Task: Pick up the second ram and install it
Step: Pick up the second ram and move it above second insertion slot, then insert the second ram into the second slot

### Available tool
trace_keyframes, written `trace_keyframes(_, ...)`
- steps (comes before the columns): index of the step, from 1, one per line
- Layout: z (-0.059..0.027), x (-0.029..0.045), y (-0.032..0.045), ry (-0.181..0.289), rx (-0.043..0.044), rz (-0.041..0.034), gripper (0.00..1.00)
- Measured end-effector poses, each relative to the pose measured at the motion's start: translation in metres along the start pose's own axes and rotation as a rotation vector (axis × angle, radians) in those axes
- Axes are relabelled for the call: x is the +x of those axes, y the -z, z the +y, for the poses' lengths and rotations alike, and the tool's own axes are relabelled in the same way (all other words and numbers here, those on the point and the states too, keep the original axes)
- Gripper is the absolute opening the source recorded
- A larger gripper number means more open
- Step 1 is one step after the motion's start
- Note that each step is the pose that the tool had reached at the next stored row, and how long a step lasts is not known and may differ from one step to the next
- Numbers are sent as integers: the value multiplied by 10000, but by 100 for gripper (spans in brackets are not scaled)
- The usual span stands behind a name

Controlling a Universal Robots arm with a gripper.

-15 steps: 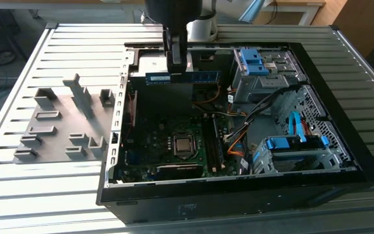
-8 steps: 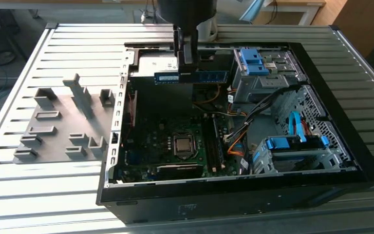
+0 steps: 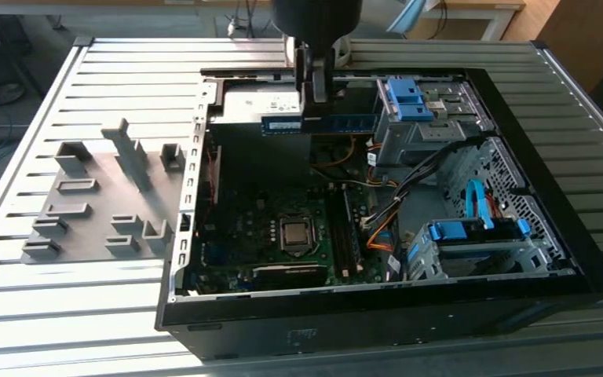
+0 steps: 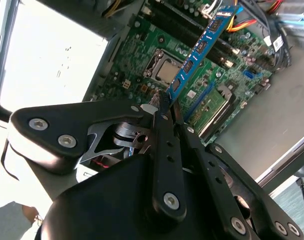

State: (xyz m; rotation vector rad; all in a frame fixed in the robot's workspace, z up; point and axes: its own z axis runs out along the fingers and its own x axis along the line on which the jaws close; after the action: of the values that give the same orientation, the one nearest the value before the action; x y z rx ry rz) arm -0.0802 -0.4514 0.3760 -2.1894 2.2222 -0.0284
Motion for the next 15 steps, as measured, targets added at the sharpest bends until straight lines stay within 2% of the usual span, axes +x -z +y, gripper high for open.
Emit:
trace_keyframes(8,-145,-2,-4,-2,0,0,14)
trace_keyframes(15,-162,-2,-5,-1,0,0,14)
